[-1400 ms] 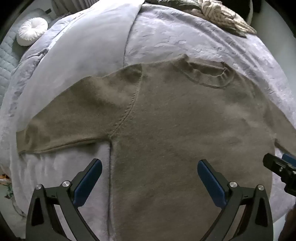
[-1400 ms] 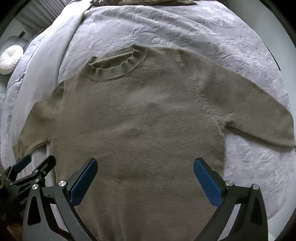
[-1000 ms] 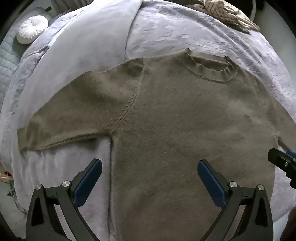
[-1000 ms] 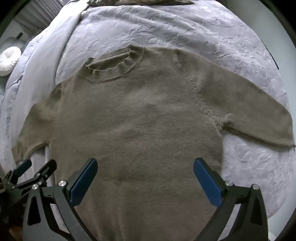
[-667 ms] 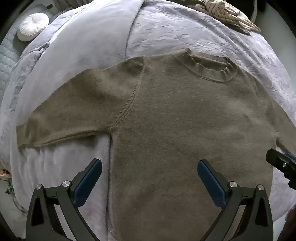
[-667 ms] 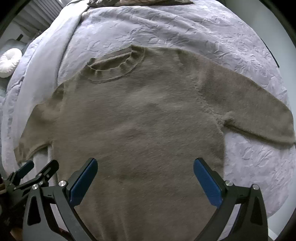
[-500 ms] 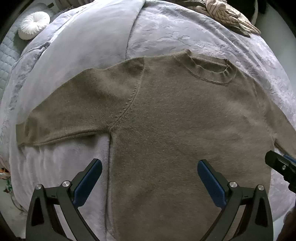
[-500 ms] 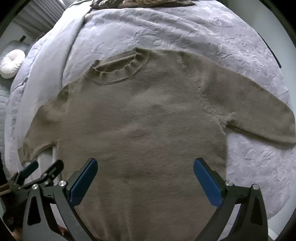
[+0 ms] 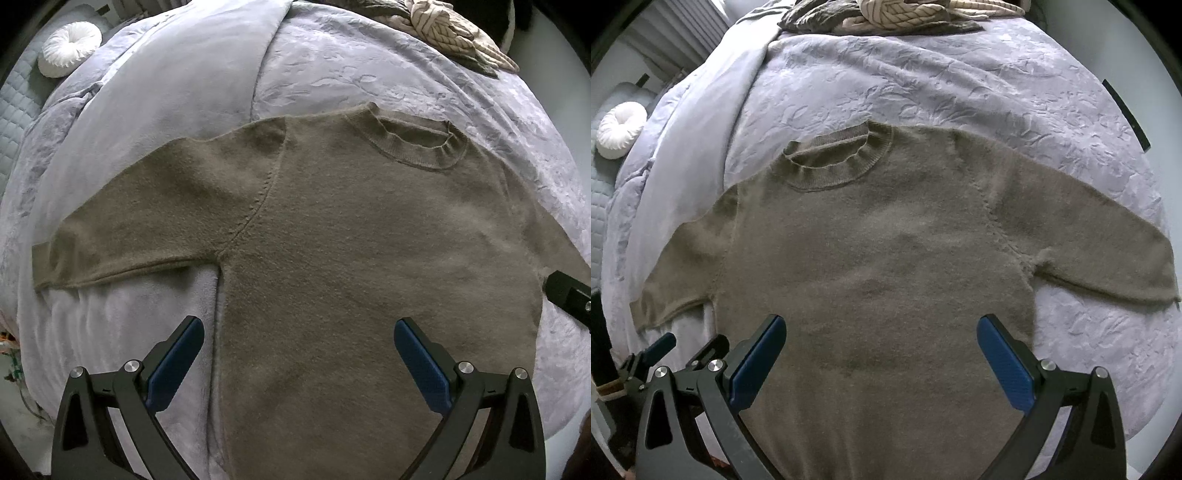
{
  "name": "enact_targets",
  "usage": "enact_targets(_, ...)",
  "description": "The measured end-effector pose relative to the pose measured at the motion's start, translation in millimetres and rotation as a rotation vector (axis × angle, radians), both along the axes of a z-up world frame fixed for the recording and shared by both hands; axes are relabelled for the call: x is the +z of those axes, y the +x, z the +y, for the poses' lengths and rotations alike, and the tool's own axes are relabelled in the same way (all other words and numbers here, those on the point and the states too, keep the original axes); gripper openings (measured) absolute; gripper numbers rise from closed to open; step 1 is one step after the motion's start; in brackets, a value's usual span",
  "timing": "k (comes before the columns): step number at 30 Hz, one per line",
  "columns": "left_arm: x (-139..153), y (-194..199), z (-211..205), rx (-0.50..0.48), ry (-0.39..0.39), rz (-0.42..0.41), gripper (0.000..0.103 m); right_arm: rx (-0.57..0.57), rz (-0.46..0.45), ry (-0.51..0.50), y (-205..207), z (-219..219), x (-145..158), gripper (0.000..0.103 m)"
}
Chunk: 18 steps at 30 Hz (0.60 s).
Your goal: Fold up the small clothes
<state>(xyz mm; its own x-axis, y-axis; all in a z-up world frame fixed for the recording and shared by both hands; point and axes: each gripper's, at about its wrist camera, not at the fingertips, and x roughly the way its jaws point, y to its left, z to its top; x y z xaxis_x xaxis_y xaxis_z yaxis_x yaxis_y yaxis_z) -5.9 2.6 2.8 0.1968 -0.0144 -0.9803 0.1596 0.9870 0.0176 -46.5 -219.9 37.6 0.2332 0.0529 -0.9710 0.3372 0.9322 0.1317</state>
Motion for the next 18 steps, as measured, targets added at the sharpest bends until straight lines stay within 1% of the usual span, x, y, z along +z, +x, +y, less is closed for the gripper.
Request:
enact_targets(7, 6, 2, 2, 0.007, 0.010, -0.011, 0.103, 0.003, -0.007, -0.016, -2, 3, 4, 0.103)
enact_targets(18, 19, 8, 2, 0.009, 0.005, -0.043, 0.103, 0.009, -0.020, -0.029, 5, 7, 11, 0.103)
